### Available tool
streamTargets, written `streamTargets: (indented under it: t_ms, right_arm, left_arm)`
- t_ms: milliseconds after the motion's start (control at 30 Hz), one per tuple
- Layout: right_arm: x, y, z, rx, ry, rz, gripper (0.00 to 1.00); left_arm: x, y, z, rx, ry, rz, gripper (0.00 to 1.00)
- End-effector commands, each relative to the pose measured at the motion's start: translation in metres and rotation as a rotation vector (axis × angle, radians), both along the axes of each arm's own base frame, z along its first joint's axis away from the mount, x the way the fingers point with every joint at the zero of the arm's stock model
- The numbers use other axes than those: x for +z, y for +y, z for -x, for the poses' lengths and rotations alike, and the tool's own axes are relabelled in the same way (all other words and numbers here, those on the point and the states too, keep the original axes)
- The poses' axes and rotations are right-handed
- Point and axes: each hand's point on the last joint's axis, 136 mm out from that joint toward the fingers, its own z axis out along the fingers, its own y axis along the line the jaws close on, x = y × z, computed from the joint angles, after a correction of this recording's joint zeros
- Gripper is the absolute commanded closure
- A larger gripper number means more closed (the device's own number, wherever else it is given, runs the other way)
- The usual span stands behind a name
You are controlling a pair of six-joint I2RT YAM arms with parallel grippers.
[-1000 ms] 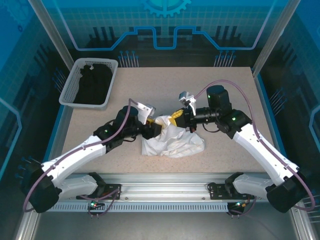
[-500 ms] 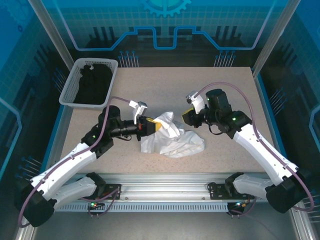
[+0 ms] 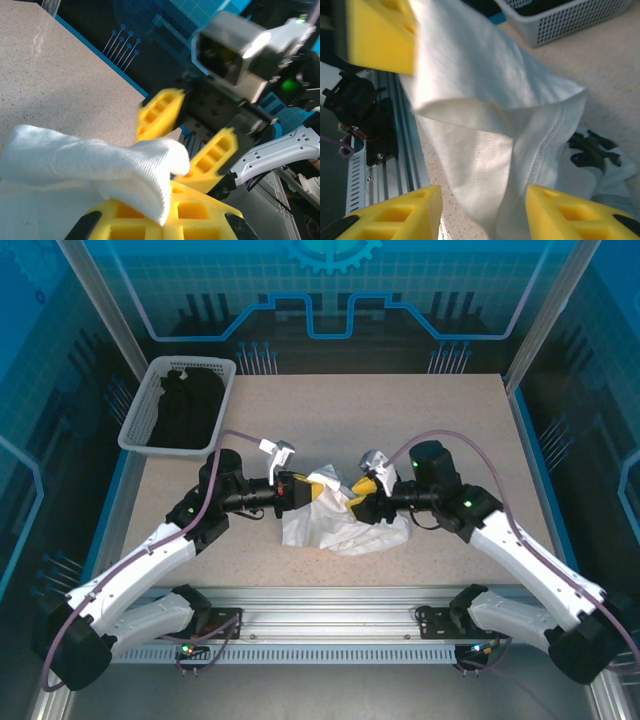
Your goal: Fold the inside-out t-shirt
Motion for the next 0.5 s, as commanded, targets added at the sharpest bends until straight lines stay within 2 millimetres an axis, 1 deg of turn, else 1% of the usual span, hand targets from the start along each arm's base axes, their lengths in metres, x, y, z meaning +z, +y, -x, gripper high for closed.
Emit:
streamTargets:
  t_ms: [0, 33, 100, 133, 167, 233, 300, 333, 367, 400, 433, 467]
  right_arm:
    - [0.004, 0.012, 0.004, 0.060, 0.017, -0.039, 0.59]
    - [0.001, 0.011, 0.004, 0.060, 0.021, -0.026, 0.70]
    - [0.001, 0.009, 0.010, 0.075, 0.023, -0.023, 0.90]
    - [0.004, 0.008, 0.014, 0.086, 0.017, -0.033, 0.96]
    - [0.009, 0.008, 0.018, 0.099, 0.009, -0.046, 0.99]
    - [0.019, 0.008, 0.033, 0.149, -0.009, -0.086, 1.00]
    - [0.022, 0.011, 0.049, 0.204, -0.021, -0.103, 1.00]
    - [0.018, 0.015, 0.057, 0.231, -0.013, -0.099, 1.00]
    - [0.008, 0.019, 0.065, 0.260, 0.009, -0.089, 1.00]
    - [-0.002, 0.025, 0.073, 0.290, 0.036, -0.080, 1.00]
    - [-0.013, 0.033, 0.080, 0.320, 0.066, -0.067, 1.00]
    - [-0.025, 0.040, 0.087, 0.347, 0.096, -0.050, 1.00]
  left_arm:
    - [0.004, 0.003, 0.004, -0.007, -0.027, 0.011, 1.00]
    - [0.003, 0.004, 0.002, 0.006, -0.026, 0.008, 1.00]
    - [0.002, 0.007, 0.000, 0.036, -0.028, 0.000, 1.00]
    - [-0.001, 0.010, -0.003, 0.059, -0.025, -0.011, 1.00]
    - [-0.005, 0.012, -0.006, 0.083, -0.021, -0.026, 1.00]
    - [-0.022, 0.020, -0.015, 0.152, 0.004, -0.087, 1.00]
    - [-0.047, 0.029, -0.020, 0.216, 0.055, -0.150, 1.00]
    - [-0.061, 0.033, -0.018, 0.236, 0.092, -0.172, 0.99]
    - [-0.074, 0.037, -0.017, 0.257, 0.126, -0.189, 0.96]
    - [-0.089, 0.043, -0.014, 0.283, 0.174, -0.202, 0.87]
    - [-0.105, 0.051, -0.012, 0.324, 0.220, -0.222, 0.76]
    - [-0.117, 0.060, -0.010, 0.371, 0.253, -0.241, 0.67]
